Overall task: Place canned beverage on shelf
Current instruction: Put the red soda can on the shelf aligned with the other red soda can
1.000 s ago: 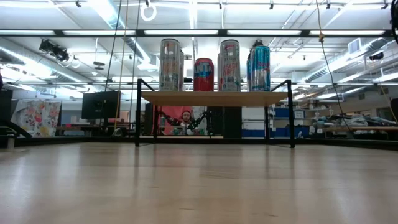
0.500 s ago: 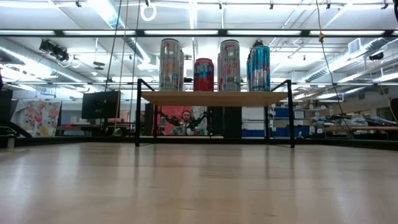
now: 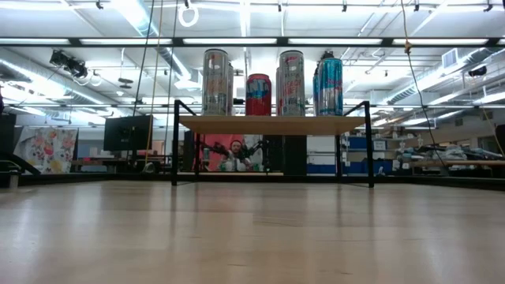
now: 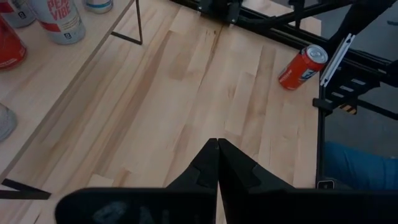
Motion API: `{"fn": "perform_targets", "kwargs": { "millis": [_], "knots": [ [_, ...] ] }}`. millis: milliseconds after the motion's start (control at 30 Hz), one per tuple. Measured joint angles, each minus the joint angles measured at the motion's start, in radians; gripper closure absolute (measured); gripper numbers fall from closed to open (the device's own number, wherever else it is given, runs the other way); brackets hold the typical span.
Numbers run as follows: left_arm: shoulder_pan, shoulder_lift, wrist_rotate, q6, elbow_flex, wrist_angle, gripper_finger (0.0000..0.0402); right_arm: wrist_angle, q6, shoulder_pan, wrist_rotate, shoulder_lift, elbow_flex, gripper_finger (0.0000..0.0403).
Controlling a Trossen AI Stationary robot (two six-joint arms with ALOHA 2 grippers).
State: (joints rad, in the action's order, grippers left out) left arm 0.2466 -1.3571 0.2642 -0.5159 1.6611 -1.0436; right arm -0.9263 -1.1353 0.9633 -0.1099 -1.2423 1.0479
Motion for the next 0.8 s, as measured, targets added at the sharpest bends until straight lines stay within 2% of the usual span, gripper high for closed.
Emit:
{"fn": "perform_targets", "kwargs": {
  "millis": [400,533,800],
  "knots": [
    [0.000,0.000,0.000,0.007,0.000,0.000,0.0395,0.010,-0.070,-0.012,0.037,-0.018,-0.001,0.0032],
    [0.000,0.000,0.000,0.006,0.000,0.000,0.0395,0.009,-0.110,0.018,0.037,-0.066,-0.001,0.0037],
    [0.000,0.000,0.000,0.006,0.000,0.000,0.0395,0.018,-0.147,0.071,0.115,-0.182,-0.002,0.0039]
  ]
}}
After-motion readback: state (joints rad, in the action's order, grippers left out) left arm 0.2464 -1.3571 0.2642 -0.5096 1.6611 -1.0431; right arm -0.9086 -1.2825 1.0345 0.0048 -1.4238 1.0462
